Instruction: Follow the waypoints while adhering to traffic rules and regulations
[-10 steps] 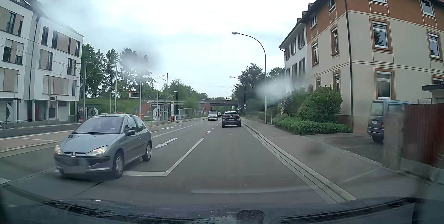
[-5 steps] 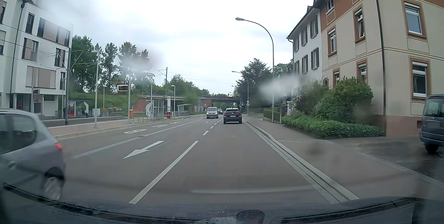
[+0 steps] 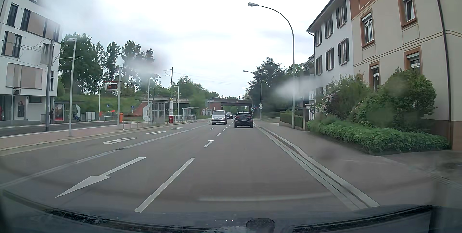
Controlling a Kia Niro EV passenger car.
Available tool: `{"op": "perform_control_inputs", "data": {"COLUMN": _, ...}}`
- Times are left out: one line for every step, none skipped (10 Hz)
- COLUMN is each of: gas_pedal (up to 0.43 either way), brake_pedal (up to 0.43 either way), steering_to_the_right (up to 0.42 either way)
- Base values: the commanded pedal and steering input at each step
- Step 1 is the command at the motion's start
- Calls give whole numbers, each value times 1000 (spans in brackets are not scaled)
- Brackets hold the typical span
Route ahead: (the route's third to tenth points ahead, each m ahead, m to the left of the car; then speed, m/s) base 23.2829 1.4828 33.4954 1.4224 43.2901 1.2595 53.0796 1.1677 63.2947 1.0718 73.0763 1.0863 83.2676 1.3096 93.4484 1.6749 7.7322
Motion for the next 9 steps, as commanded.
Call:
{"op": "perform_control_inputs", "data": {"gas_pedal": 28, "brake_pedal": 0, "steering_to_the_right": 2}}
{"op": "perform_control_inputs", "data": {"gas_pedal": 28, "brake_pedal": 0, "steering_to_the_right": 6}}
{"op": "perform_control_inputs", "data": {"gas_pedal": 28, "brake_pedal": 0, "steering_to_the_right": 7}}
{"op": "perform_control_inputs", "data": {"gas_pedal": 39, "brake_pedal": 0, "steering_to_the_right": 7}}
{"op": "perform_control_inputs", "data": {"gas_pedal": 39, "brake_pedal": 0, "steering_to_the_right": 7}}
{"op": "perform_control_inputs", "data": {"gas_pedal": 39, "brake_pedal": 0, "steering_to_the_right": 7}}
{"op": "perform_control_inputs", "data": {"gas_pedal": 39, "brake_pedal": 0, "steering_to_the_right": 7}}
{"op": "perform_control_inputs", "data": {"gas_pedal": 47, "brake_pedal": 0, "steering_to_the_right": 7}}
{"op": "perform_control_inputs", "data": {"gas_pedal": 47, "brake_pedal": 0, "steering_to_the_right": 7}}
